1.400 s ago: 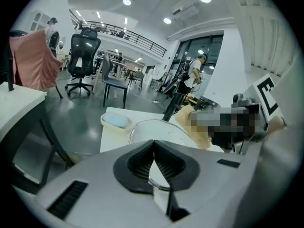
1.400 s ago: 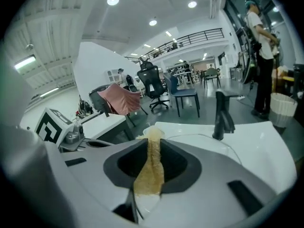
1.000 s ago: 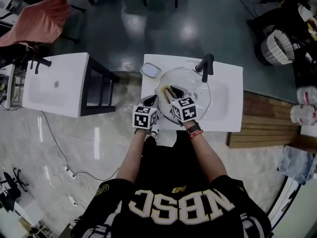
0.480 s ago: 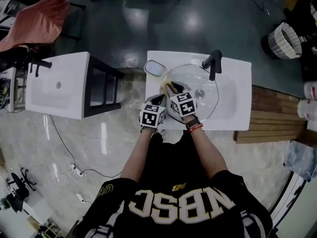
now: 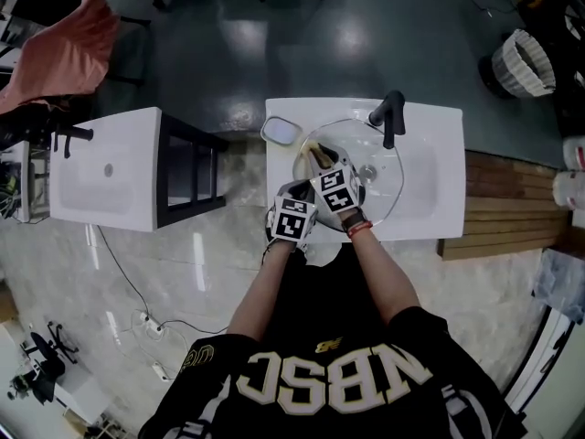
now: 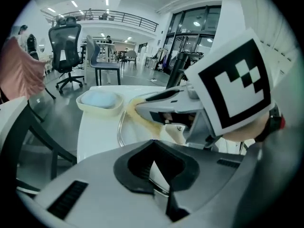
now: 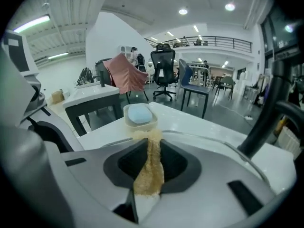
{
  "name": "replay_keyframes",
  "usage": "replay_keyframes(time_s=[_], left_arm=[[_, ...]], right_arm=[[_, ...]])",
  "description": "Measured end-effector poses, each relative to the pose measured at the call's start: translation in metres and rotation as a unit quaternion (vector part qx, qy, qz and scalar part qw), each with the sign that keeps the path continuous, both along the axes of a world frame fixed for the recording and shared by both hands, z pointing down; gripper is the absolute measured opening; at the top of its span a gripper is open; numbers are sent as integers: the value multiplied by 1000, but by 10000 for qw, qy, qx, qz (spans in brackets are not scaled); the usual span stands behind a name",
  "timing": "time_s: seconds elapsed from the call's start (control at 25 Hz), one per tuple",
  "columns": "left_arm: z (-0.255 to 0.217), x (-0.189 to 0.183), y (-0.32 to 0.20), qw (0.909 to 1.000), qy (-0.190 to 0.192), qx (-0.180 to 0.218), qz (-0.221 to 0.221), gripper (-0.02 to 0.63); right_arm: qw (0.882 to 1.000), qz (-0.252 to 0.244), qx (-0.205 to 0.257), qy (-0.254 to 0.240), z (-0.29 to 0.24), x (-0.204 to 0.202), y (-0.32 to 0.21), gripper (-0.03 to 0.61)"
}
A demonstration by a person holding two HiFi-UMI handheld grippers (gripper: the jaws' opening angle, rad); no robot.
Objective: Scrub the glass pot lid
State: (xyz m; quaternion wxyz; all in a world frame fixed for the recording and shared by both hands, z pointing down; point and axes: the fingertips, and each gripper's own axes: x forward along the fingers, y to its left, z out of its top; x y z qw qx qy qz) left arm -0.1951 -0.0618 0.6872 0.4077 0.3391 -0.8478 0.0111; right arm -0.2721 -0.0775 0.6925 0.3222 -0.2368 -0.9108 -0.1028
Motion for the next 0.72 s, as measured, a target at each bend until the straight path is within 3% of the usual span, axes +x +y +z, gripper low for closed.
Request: replay_keyframes(time_s=[0.4,0.64,0.72], left_arm=[[-1,-1,2,10000,-31,47,61,12],[-3,1,2,9997,-142,160,134,12],[-4,1,2,9997,-165,148,138,12]], right_arm=[[9959,303,519,-680,-6,-30,-29,77],[9830,755,1293,-1058,-8,-32,-55,71],[9795,1012,1362,-1085,-9,-33,-66,71]])
